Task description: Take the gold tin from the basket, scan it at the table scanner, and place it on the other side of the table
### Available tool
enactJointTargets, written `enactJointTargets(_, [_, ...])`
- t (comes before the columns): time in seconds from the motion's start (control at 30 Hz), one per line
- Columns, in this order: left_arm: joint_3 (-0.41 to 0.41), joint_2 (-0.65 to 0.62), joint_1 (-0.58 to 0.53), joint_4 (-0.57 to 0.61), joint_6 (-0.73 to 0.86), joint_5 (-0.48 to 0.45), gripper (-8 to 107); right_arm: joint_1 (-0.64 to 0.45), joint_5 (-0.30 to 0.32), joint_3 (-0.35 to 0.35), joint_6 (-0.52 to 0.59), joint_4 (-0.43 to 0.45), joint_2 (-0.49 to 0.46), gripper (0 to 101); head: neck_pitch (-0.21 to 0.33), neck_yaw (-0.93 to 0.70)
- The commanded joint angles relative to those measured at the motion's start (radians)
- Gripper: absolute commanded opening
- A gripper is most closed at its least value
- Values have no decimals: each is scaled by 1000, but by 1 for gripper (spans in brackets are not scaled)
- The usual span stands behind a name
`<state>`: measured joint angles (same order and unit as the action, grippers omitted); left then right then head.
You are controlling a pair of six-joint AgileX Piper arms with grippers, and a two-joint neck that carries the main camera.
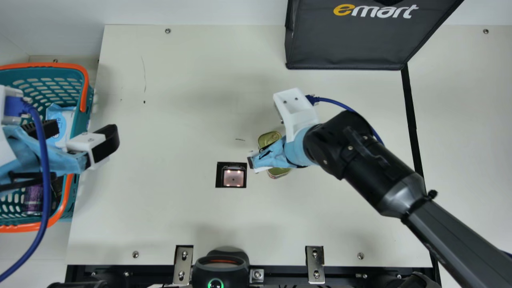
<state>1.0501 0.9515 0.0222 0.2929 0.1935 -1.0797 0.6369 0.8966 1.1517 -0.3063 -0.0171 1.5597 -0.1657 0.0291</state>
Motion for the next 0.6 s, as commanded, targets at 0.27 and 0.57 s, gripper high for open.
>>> enactJointTargets(0.27, [0,0,0,0,0,0,90,49,-92,-13,-87,88,113,95,27,-2])
enactJointTargets(0.57, [0,0,0,0,0,0,90,56,-135,-17,-134,133,195,95,27,-2])
